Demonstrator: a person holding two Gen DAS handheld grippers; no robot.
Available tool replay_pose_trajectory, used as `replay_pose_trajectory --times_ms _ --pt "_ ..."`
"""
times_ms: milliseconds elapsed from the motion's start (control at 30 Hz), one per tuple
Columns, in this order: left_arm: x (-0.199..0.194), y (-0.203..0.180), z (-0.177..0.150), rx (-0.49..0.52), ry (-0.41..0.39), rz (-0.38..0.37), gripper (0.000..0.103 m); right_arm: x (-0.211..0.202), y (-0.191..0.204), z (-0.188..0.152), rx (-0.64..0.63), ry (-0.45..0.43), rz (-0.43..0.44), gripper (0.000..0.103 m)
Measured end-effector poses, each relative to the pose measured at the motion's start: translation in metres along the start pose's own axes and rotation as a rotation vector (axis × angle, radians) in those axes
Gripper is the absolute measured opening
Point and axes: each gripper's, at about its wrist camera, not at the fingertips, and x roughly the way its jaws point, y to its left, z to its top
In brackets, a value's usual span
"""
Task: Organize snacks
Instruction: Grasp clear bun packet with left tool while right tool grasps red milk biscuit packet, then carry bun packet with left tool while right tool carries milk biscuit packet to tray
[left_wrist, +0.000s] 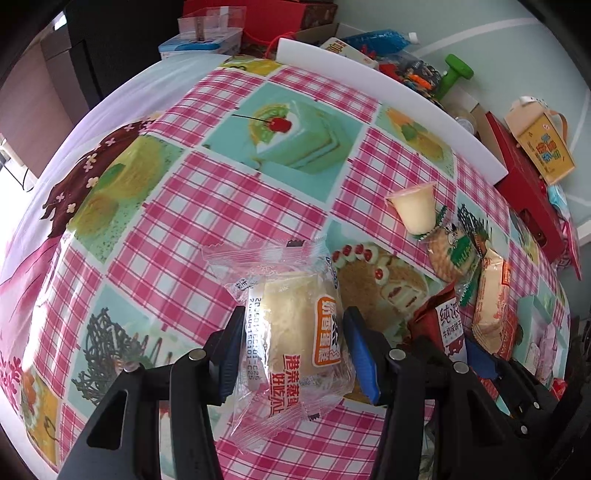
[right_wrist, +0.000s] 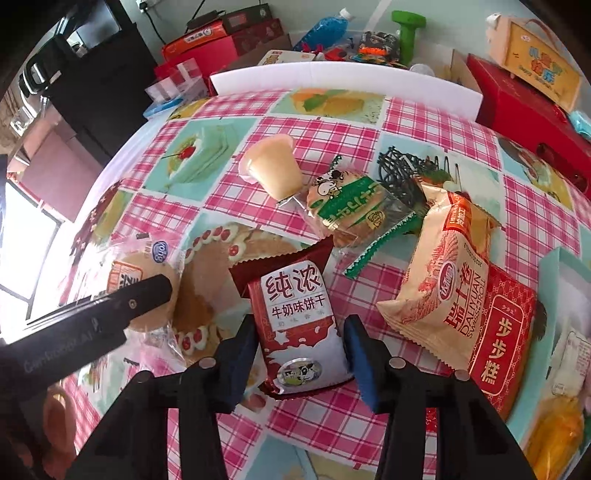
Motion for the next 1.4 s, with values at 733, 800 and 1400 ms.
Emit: replay_pose_trajectory --times_ms 733,800,1400 --pt "-0.023 -0.039 -0.003 0.062 -0.079 0.019 0.050 -0.043 -0.009 -0.019 0.097 -0.156 -0.035 0.043" --pt "-0.029 -0.039 -0.003 0.069 -0.098 0.014 0.050 -0.056 -0.011 -0.019 0.107 -0.183 -0.028 0.043" --pt "-0.071 -0.079 -0.018 0.175 -0.190 -0.045 0.050 -0.110 -0.057 -0.049 0.265 -0.246 -0.050 0.043"
